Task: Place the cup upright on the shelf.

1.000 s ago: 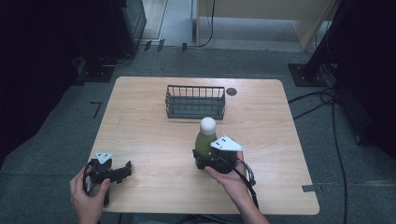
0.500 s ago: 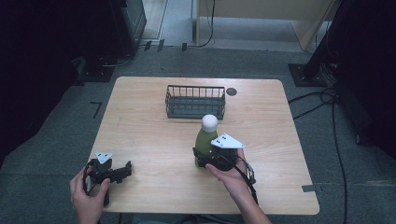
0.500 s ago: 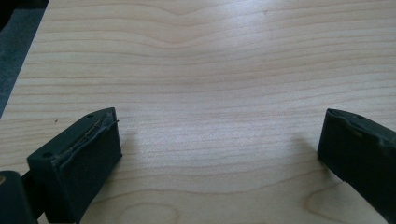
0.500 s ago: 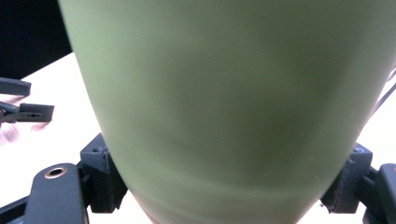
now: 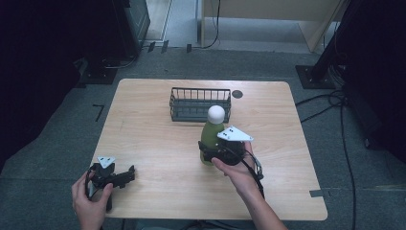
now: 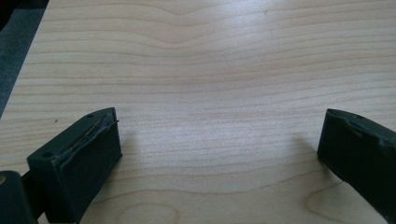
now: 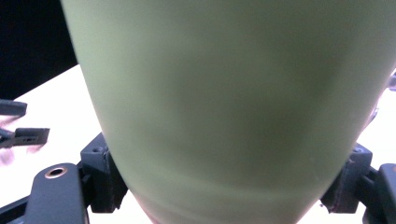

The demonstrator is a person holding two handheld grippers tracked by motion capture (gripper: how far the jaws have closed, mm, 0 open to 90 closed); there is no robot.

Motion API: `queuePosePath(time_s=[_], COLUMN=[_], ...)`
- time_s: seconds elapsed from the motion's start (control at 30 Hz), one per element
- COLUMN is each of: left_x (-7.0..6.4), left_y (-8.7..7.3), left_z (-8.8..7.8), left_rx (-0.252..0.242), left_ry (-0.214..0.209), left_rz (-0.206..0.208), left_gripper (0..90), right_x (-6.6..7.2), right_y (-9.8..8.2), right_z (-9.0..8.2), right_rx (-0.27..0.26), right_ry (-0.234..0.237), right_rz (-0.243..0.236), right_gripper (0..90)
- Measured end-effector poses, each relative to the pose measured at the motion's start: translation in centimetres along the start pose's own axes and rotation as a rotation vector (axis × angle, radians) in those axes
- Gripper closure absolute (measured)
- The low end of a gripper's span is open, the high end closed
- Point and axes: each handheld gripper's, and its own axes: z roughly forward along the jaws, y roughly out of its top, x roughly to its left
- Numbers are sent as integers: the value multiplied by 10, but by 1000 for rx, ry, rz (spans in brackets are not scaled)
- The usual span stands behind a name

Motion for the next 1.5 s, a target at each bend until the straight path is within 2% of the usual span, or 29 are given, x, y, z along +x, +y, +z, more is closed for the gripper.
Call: queuePosePath(time_s=[0.37,0.9,1.27,1.5], left_x=[0,1,1,2], left_y=[0,0,0,0], left_z=[0,0,0,-1], left_rx=[-1,-6,-6,-6], left_ry=[-1,-7,-9,-12], left_rz=[0,-7,-9,-10], left_gripper=[0,0,0,0], right_x=[-13,-42,-48,-58], right_y=[27,69,87,99], right_z=[1,17,25,34], right_rx=[-24,-35,-41,-41], right_ry=[-29,-89,-104,-123], right_rz=[-4,20,34,49], right_gripper=[198,198,199,199])
